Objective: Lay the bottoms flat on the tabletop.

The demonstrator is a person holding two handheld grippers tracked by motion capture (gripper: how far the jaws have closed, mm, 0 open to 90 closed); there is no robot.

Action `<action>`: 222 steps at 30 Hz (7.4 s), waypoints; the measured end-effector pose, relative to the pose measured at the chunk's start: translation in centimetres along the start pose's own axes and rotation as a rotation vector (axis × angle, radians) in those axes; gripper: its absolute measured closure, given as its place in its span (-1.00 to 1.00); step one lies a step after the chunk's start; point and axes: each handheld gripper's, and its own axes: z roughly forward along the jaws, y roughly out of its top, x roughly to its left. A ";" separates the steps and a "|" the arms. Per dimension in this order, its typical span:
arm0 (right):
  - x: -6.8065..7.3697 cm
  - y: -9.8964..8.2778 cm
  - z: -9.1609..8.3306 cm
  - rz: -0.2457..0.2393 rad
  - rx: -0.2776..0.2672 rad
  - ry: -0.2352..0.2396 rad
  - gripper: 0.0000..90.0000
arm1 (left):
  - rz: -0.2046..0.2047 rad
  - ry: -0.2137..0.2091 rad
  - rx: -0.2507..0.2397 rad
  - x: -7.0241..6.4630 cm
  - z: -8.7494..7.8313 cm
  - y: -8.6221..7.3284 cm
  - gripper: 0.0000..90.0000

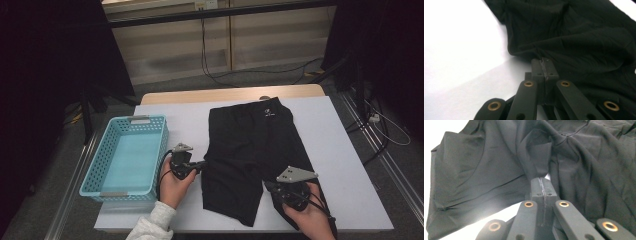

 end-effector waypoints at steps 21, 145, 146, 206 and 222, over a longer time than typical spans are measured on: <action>6.4 1.0 3.7 -0.170 0.044 0.152 0.83 | 0.009 -0.016 -0.009 -0.6 0.0 0.2 1.00; 3.4 0.1 2.1 -0.088 0.062 0.121 0.97 | -0.023 0.059 0.025 0.6 -0.3 -0.8 0.11; 3.2 -0.1 1.9 -0.074 0.059 0.127 0.98 | -0.013 0.057 0.033 0.6 -0.4 -0.8 0.07; 7.9 0.8 3.3 -0.175 0.078 0.376 0.99 | -0.032 0.010 0.030 -1.2 -1.4 0.2 0.32; 10.0 2.6 4.9 -0.196 0.018 0.296 0.15 | -0.014 0.068 0.008 -0.3 -0.9 0.4 -0.08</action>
